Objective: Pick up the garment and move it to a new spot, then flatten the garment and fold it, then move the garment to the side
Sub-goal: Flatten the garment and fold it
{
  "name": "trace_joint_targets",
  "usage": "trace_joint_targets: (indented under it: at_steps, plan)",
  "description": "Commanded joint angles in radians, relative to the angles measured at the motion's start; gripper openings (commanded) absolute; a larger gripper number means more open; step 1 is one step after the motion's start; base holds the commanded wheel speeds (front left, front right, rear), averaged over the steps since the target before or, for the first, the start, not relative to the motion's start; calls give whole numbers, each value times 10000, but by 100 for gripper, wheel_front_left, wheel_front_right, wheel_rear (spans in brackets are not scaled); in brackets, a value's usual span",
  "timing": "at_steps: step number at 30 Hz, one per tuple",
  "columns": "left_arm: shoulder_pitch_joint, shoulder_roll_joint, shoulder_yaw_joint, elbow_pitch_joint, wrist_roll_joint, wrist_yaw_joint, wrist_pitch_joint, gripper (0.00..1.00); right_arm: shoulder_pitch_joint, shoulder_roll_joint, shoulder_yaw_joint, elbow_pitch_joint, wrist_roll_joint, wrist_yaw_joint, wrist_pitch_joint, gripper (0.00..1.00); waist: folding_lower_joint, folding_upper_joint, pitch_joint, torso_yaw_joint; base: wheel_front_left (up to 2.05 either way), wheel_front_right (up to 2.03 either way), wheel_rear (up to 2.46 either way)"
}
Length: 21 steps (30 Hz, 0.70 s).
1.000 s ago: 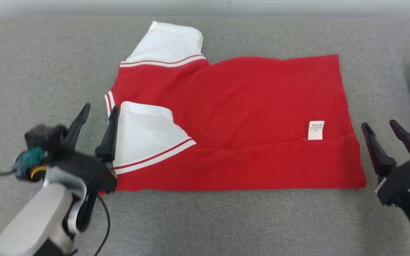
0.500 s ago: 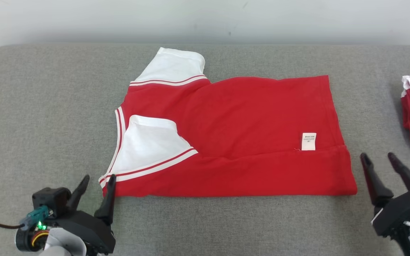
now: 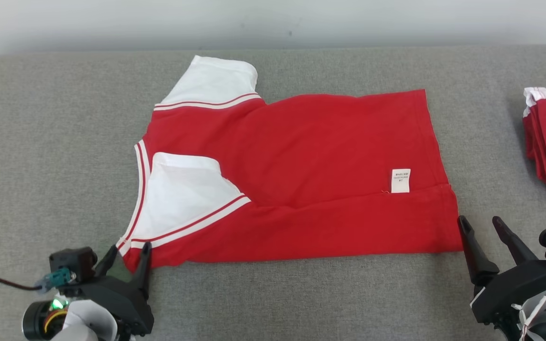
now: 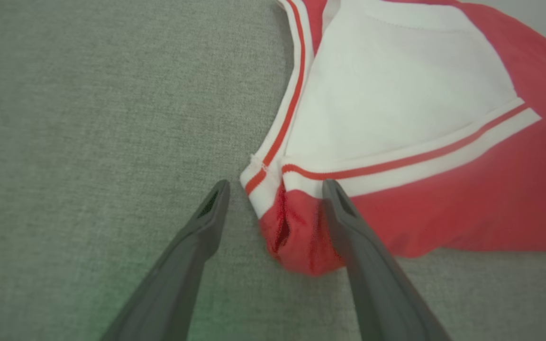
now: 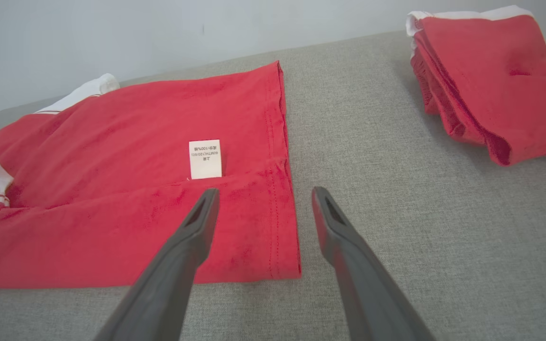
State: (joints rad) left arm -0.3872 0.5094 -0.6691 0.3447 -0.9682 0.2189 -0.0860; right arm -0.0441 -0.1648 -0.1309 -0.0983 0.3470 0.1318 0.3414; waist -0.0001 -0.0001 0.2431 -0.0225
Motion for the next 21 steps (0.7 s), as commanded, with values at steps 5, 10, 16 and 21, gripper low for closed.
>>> trace_joint_targets:
  at_steps: [5,10,16,21]
  plan:
    - [-219,-49,-193,50,10,-200,315,0,-166,173,-224,133,-400,-21,258,100,1,1,319,-33,0,0,0]
    - [-196,-255,-358,-64,57,-262,301,0,-257,371,-506,233,-885,-21,553,100,1,1,522,85,0,0,0]
    - [-249,-436,-466,84,79,-367,254,0,-341,653,-766,557,-1294,-21,1082,100,1,1,632,234,0,0,0]
    - [-360,-409,-448,180,155,-399,145,0,-487,817,-777,844,-1217,-21,1528,100,1,1,686,264,0,0,0]
